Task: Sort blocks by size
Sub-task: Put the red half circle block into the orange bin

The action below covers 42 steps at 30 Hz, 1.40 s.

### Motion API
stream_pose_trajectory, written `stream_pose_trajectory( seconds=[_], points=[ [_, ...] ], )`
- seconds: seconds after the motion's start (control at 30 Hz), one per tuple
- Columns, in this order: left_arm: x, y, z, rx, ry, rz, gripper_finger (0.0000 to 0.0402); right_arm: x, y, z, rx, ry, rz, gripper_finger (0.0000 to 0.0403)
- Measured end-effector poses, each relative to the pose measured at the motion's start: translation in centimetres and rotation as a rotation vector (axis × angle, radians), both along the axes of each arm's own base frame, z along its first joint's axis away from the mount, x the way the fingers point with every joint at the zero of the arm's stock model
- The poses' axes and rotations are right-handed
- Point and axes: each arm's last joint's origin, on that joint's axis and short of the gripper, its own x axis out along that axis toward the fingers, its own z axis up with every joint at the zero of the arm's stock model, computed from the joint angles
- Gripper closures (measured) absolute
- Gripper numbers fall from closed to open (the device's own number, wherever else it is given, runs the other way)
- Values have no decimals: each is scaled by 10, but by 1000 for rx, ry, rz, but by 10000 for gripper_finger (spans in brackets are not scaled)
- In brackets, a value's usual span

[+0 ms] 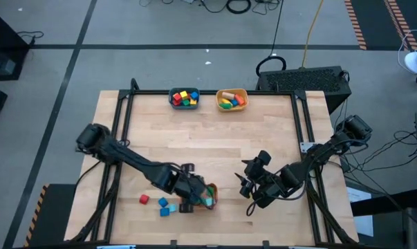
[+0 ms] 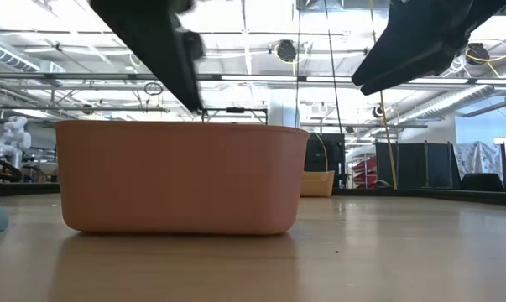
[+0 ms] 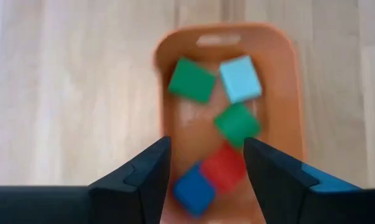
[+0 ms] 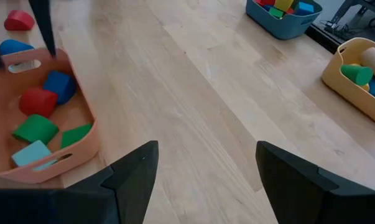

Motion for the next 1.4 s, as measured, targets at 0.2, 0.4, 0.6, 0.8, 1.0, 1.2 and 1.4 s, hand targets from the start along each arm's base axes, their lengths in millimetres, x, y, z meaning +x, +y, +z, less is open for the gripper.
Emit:
stream_pose_trajectory(
  seconds=[0.2,0.4,0.6,0.8,1.0,1.2,1.4],
  points=[
    [-47,-7,31,22,108,82,197,0,0,0,1,1,1,147],
    [-94,-30,35,62,187,270,197,0,0,0,3,-1,1,147],
    [-128,-50,18,-48,235,708,197,1,1,0,11,-12,1,147],
    [-153,-55,-8,-44,259,873,197,1,1,0,14,-10,5,147],
    [-165,-48,-29,-7,341,955,197,0,4,-3,10,2,15,147],
    [-165,-49,-46,-83,342,929,192,1,5,-3,21,8,23,147],
    [-165,-50,-62,-179,338,934,152,1,5,-3,29,9,26,147]
  ],
)
